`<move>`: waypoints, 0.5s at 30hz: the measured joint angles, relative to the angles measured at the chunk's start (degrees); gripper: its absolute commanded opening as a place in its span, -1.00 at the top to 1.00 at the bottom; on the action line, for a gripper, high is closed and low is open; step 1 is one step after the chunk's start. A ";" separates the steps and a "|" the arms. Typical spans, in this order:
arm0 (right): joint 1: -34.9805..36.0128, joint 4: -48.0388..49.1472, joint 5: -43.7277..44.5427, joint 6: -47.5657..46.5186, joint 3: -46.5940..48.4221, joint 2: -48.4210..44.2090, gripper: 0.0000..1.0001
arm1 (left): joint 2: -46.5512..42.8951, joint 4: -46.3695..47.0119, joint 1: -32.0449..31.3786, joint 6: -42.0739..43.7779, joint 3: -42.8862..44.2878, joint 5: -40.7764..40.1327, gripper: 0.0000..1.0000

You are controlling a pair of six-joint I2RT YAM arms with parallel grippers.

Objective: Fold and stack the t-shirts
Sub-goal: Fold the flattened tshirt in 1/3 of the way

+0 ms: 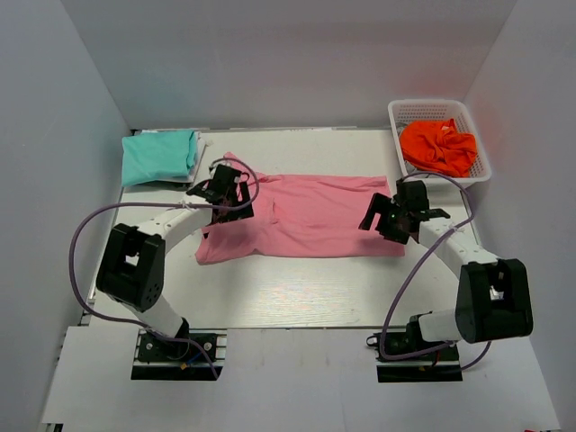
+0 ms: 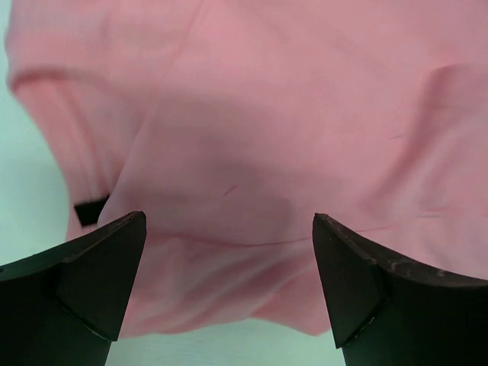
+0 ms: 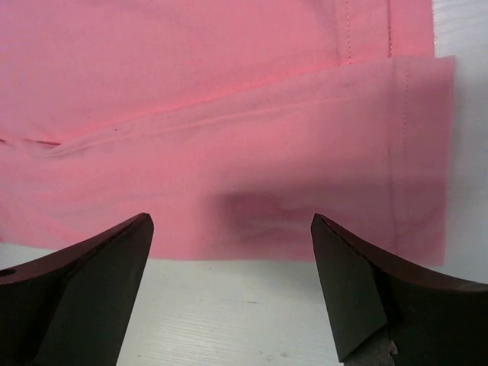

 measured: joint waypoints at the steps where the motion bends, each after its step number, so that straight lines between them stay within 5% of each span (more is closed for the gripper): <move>1: 0.07 0.48 0.00 0.00 -0.04 1.18 -0.81 | 0.31 -0.11 0.42 -1.95 -1.84 -0.66 -1.00; 7: 0.07 1.99 0.63 0.52 -1.44 6.73 -0.81 | 1.29 -2.16 2.40 -10.45 -8.90 -2.21 -1.00; 15: 0.17 4.17 4.17 2.05 -7.58 0.26 -0.81 | -3.30 -6.75 3.13 -19.04 -13.64 -5.46 -1.00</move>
